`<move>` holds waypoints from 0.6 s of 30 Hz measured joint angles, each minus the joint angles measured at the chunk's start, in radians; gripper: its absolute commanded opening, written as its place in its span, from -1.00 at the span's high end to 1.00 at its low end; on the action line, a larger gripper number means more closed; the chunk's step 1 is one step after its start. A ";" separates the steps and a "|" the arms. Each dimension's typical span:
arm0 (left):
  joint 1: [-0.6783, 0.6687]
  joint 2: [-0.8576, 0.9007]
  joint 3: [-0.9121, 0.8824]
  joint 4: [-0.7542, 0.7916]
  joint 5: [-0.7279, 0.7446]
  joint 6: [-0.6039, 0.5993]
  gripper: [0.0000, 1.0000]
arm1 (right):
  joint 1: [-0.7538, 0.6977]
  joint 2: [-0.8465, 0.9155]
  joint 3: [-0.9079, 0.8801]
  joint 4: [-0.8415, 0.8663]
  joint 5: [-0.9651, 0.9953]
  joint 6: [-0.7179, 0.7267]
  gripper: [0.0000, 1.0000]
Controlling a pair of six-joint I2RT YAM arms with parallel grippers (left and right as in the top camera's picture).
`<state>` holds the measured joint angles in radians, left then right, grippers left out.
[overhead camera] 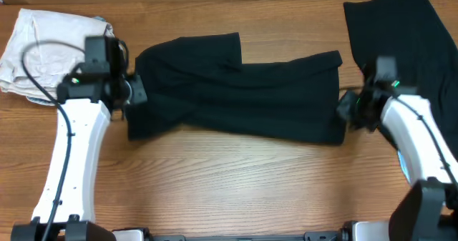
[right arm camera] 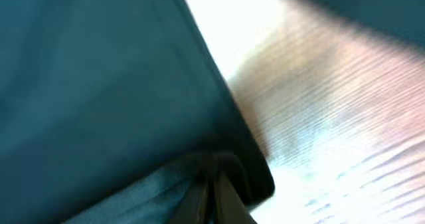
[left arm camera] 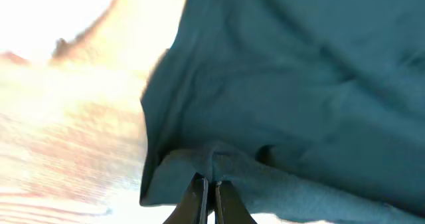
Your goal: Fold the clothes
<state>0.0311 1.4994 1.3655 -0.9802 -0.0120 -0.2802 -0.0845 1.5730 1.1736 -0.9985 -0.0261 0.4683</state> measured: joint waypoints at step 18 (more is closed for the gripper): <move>0.000 -0.042 0.930 -0.282 -0.013 0.082 0.92 | -0.174 -0.168 1.194 -0.558 -0.022 -0.145 0.92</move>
<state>0.0307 1.4578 2.2959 -1.2625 -0.0254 -0.1978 -0.2584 1.4048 2.3680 -1.5562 -0.0483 0.3229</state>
